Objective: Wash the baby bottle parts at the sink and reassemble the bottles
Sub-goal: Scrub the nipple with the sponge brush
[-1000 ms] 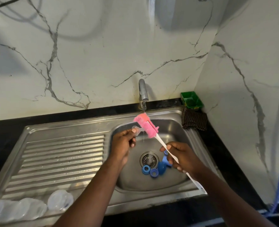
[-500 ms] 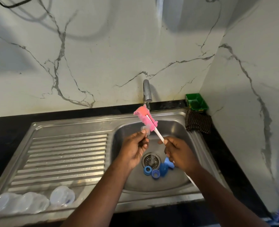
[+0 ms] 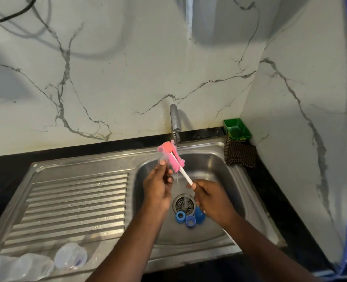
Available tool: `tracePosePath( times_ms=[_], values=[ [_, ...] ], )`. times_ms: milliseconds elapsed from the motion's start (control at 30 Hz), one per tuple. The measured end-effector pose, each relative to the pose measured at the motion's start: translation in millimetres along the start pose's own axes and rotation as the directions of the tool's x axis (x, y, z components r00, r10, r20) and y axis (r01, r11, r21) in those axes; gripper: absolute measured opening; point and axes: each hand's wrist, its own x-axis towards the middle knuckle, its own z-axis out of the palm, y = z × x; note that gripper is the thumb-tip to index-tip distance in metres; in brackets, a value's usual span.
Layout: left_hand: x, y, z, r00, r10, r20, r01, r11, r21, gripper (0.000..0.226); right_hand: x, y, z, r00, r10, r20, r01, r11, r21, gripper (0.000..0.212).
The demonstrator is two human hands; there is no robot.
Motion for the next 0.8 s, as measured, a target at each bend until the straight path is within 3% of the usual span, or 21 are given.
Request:
tracePosePath(
  times_ms=[100, 267, 400, 567, 700, 800],
  values=[
    [-11, -15, 3, 0.999, 0.005, 0.035, -0.009, 0.993, 0.119, 0.012, 14, -9, -1, 0.998, 0.036, -0.046, -0.034, 0.999, 0.03, 0.022],
    [-2, -1, 2, 0.996, 0.091, -0.007, -0.091, 0.996, 0.018, 0.01, -1, -3, -4, 0.999, 0.035, 0.036, -0.036, 0.999, 0.038, 0.02],
    [-3, 0, -2, 0.977, 0.034, 0.212, -0.097, 0.952, 0.292, 0.013, 8, -6, -11, 0.999, 0.022, -0.042, -0.02, 0.998, 0.062, 0.023],
    [11, 19, -9, 0.966, 0.137, 0.22, -0.213, 0.902, 0.375, 0.021, -5, 4, -18, 0.994, -0.108, 0.031, 0.106, 0.993, 0.047, 0.024],
    [8, 13, -15, 0.941, 0.055, 0.335, -0.24, 0.805, 0.543, 0.017, 9, 0, -26, 0.986, -0.165, 0.009, 0.165, 0.986, -0.018, 0.019],
    [11, 24, -19, 0.946, 0.073, 0.316, -0.24, 0.812, 0.531, 0.021, 6, -1, -31, 0.974, -0.215, 0.078, 0.219, 0.975, -0.046, 0.024]
  ],
)
